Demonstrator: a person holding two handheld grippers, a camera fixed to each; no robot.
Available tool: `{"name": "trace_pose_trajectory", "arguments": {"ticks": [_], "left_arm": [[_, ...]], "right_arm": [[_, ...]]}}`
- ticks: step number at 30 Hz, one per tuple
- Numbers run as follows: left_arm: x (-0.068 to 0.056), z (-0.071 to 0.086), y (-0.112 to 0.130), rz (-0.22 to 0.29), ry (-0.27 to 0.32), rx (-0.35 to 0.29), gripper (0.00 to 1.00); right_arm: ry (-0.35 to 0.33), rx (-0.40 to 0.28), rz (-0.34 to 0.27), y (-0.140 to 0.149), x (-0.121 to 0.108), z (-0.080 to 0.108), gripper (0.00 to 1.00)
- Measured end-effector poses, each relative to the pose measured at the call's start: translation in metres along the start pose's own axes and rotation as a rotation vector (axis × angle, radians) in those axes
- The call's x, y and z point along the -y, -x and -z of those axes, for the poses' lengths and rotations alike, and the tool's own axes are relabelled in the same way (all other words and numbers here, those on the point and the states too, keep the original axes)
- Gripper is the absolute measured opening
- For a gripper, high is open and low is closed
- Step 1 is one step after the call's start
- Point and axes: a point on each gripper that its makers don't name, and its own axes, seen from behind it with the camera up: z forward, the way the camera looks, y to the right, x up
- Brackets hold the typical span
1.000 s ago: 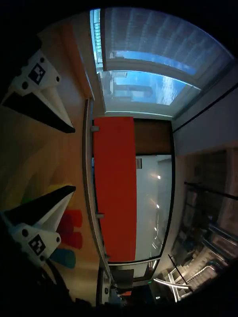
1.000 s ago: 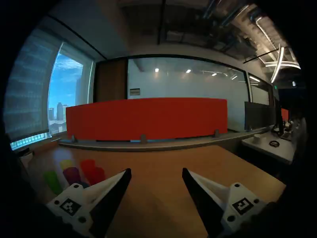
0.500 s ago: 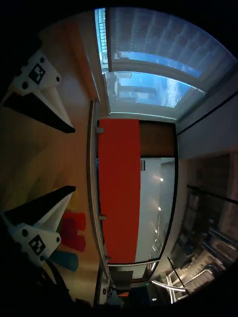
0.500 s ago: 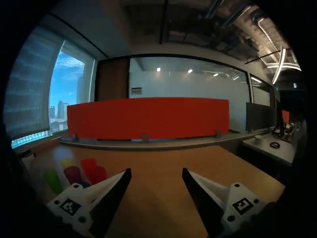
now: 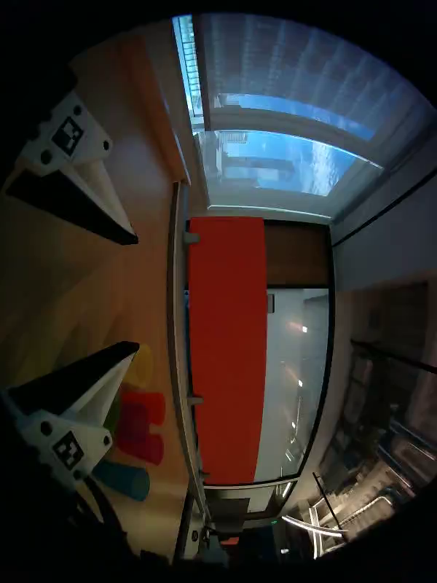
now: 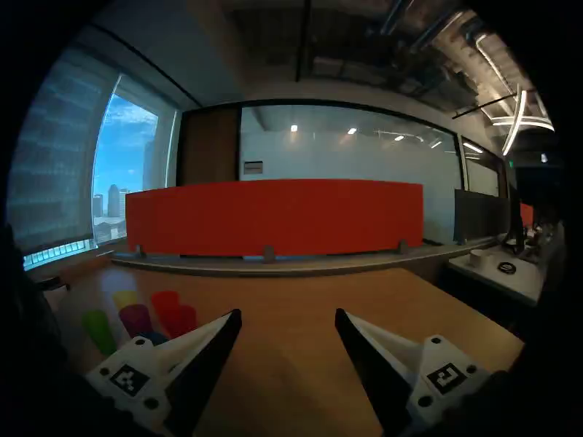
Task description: Pour water
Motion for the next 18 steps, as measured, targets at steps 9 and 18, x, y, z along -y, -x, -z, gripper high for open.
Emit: {"name": "trace_pose_trajectory", "arguments": {"ticks": [9,18], "left_arm": [[-0.001,0.0,0.001,-0.001,0.001,0.002,0.98],[0.0,0.001,0.001,-0.002,0.001,0.002,0.99]], "right_arm": [[-0.008,-0.043,0.024,-0.008,0.005,-0.005,0.99],[-0.011,-0.094,0.032,-0.006,0.013,-0.018,0.99]]}}
